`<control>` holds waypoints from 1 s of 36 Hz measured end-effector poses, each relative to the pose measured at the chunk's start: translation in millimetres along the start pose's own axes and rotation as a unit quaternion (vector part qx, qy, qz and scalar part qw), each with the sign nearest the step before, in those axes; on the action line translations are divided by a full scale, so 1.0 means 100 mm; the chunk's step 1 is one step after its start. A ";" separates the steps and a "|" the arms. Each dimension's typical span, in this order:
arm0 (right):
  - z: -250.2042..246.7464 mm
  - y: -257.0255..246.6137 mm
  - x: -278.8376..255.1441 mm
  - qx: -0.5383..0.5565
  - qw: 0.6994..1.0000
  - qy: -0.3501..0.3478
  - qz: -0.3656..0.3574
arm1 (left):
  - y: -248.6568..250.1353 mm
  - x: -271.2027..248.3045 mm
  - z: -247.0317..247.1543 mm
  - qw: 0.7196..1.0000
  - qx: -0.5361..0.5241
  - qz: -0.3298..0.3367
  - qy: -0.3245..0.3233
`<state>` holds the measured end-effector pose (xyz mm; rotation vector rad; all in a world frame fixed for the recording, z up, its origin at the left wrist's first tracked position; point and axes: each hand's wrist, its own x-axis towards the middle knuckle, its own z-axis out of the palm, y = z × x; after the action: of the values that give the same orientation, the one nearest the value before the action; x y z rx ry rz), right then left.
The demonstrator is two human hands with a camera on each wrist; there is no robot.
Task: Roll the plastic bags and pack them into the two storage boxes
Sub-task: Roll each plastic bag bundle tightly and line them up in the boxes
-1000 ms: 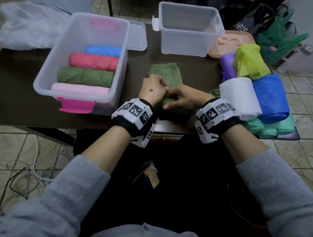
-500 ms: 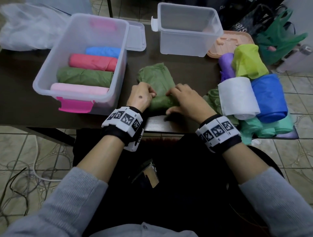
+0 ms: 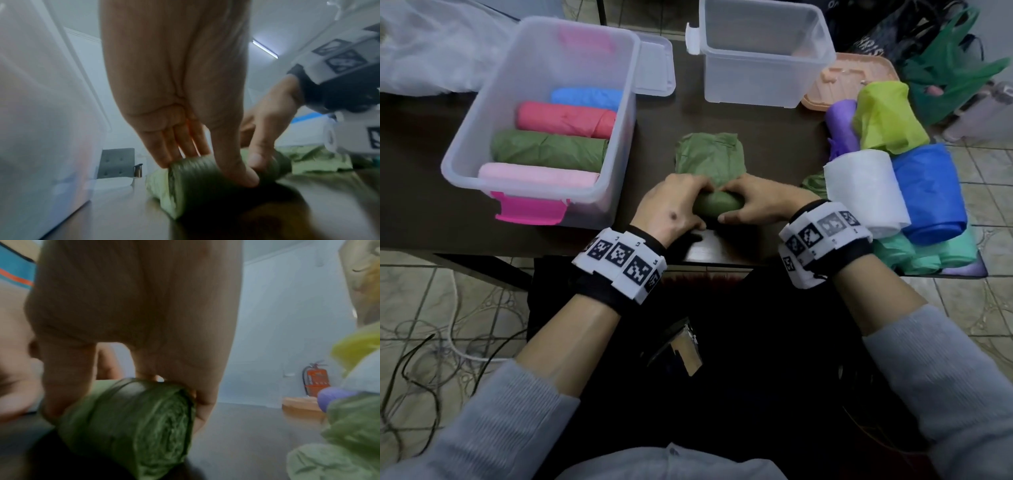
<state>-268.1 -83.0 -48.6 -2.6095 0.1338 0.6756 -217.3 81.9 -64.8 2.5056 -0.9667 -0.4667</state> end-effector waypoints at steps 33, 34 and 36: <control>0.10 0.00 0.14 -0.007 0.995 0.095 -0.007 | -0.02 0.14 0.00 0.997 0.048 0.024 0.055; 0.12 0.00 0.14 -0.011 0.996 0.091 -0.003 | -0.04 0.14 0.01 0.997 0.045 0.022 0.057; 0.15 -0.01 0.15 -0.023 0.995 0.094 0.005 | -0.06 0.16 0.01 0.998 0.039 0.020 0.055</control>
<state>-261.7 -75.3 -67.1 -2.7148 0.1919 0.4392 -203.6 74.5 -71.2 2.5468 -1.0067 -0.2797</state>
